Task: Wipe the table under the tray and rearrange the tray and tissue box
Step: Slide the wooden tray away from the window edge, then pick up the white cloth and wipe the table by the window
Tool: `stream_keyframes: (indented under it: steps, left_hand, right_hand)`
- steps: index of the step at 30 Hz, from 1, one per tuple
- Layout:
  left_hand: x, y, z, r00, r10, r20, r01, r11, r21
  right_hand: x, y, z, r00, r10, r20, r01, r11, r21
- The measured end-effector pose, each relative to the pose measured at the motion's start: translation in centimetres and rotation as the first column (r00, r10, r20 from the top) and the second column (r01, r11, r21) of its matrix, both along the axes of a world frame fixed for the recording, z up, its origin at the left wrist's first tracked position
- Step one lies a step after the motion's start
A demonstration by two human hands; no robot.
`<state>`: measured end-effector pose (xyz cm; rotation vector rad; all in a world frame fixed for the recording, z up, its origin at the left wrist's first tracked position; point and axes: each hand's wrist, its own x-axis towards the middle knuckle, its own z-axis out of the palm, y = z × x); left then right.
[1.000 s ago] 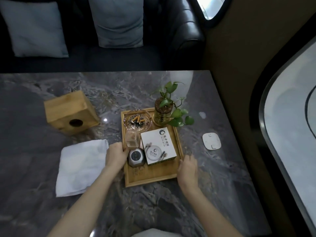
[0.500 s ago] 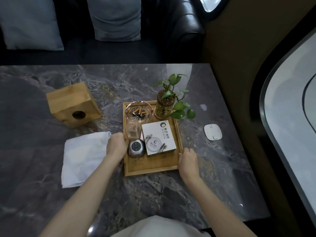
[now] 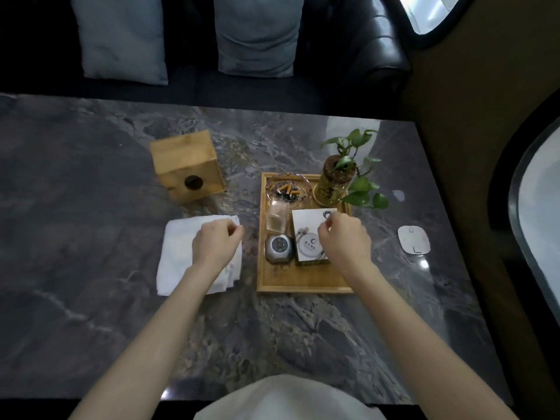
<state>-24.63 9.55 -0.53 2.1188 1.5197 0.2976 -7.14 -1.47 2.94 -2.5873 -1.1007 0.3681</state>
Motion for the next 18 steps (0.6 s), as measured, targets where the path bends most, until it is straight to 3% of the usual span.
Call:
stream_keyframes:
  steps: [4,9,14,18]
  left_hand:
    - [-4.1,0.4,-0.4,0.985,0.15,0.089,-0.157,0.985,0.071]
    - [-8.2,-0.6,-2.9,0.962,0.272,0.035,-0.273,0.962,0.033]
    - [-10.8,-1.8,-5.8,0.957,0.256,-0.134,-0.263,0.964,-0.036]
    - [-11.3,-2.3,-7.5,0.934,0.227,-0.276,-0.257,0.963,-0.078]
  right_hand:
    - [-3.6,3.4,0.2,0.982,0.188,0.029,-0.19,0.966,0.173]
    - [-7.5,6.6,-2.8,0.931,0.365,0.028,-0.363,0.91,0.2]
    - [-9.9,9.1,-5.8,0.851,0.521,-0.058,-0.511,0.849,0.131]
    - [-10.7,10.7,-7.6,0.846,0.525,-0.092,-0.531,0.845,-0.061]
